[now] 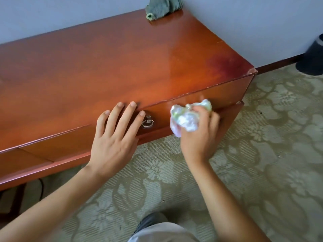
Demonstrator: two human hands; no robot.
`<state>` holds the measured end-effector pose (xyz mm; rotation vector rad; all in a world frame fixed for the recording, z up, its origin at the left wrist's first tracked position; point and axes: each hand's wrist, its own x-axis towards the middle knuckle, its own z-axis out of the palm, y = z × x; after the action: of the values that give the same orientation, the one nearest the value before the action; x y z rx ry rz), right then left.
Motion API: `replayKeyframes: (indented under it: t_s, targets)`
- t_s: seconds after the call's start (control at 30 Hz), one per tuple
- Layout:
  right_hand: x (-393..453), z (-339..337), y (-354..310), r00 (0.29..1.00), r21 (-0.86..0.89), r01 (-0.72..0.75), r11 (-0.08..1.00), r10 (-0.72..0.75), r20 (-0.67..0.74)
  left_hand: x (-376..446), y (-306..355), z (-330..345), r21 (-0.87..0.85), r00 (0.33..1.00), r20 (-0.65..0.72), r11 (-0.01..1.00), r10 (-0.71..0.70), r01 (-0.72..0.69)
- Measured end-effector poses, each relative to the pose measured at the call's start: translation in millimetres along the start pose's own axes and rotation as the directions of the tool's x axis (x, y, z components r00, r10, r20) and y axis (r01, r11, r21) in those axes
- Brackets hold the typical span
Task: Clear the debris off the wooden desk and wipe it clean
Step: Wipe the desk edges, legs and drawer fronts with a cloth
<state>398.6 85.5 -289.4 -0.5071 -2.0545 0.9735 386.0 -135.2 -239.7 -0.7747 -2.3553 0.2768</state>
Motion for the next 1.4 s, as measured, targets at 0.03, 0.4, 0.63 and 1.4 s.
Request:
replayKeyframes:
  t_s: [0.03,0.4,0.63,1.4]
  targets:
    - [7.1,-1.9,-1.6,0.997,0.002,-0.067,0.998,0.067,-0.024,0.9,2.7,-1.0,-0.007,1.0,0.006,1.0,-0.014,0.014]
    - [6.8,1.3,8.5,0.996,0.022,0.04,0.999,-0.038,-0.082,3.4,17.2,-4.4,-0.049,0.995,0.035,0.994,-0.098,0.1]
    - [-19.0,8.3,-1.5,0.928,0.064,0.285,0.956,-0.292,0.232,7.5,18.5,-9.9,-0.079,0.993,0.07,0.992,-0.098,0.103]
    - [57.1,-24.9,61.7,0.998,0.066,0.025,0.997,-0.028,0.047,98.8,114.6,49.0,0.054,0.963,-0.081,0.966,0.257,-0.254]
